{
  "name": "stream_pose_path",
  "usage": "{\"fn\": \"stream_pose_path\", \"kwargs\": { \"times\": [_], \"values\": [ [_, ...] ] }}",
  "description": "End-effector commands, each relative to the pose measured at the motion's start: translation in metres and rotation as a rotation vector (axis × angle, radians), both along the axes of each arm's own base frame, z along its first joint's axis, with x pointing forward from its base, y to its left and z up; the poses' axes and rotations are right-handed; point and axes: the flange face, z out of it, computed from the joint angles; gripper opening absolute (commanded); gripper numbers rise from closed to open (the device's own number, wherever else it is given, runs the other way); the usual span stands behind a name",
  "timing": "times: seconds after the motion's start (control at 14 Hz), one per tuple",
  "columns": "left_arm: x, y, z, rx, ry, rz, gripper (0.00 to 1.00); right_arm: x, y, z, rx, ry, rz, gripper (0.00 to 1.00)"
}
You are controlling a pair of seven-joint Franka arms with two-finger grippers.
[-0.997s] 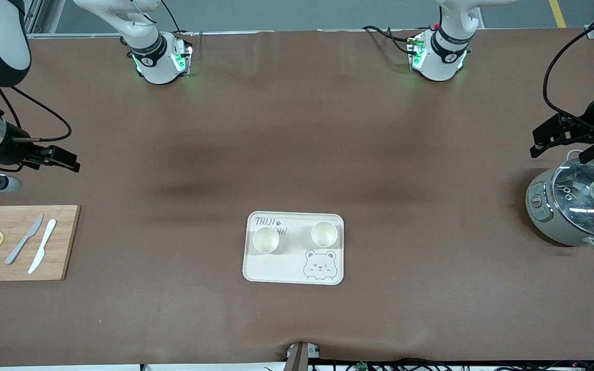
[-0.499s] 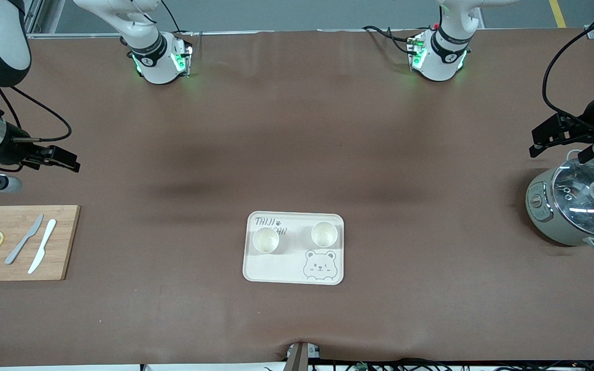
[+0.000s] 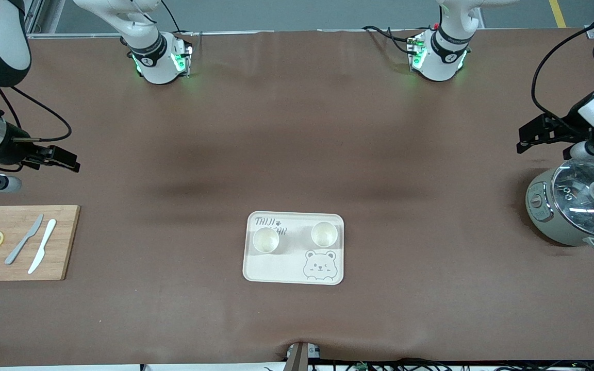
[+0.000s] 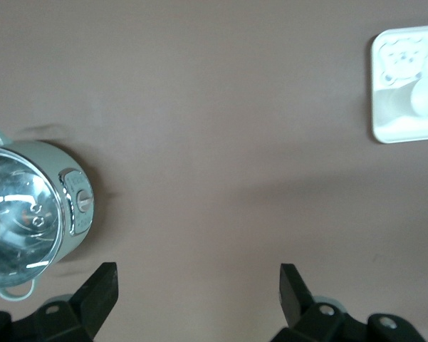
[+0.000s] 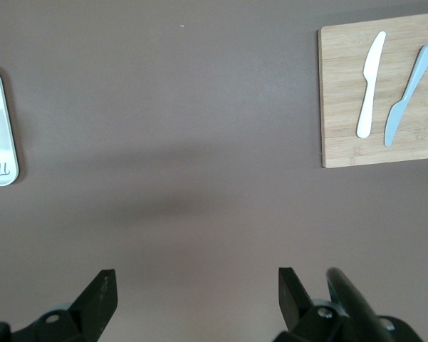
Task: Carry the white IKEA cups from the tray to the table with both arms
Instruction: 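Move the left gripper over the white cup beside the bear print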
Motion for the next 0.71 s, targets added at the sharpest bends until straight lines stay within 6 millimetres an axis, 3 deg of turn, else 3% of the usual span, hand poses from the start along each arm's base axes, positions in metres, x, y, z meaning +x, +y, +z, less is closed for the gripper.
{"fn": "stream_pose_path", "kwargs": {
  "times": [0.0,0.28,0.64],
  "values": [
    [0.004,-0.018,-0.02,0.051,0.036,-0.018,1.0,-0.008,0.003,0.005,0.005,-0.007,-0.013,1.0],
    [0.017,-0.033,-0.061,0.051,0.07,-0.027,1.0,-0.008,0.003,0.006,0.005,-0.009,-0.013,1.0],
    [0.028,-0.057,-0.09,0.036,0.087,-0.022,1.0,-0.008,0.003,0.006,0.005,-0.009,-0.011,1.0]
  ]
}}
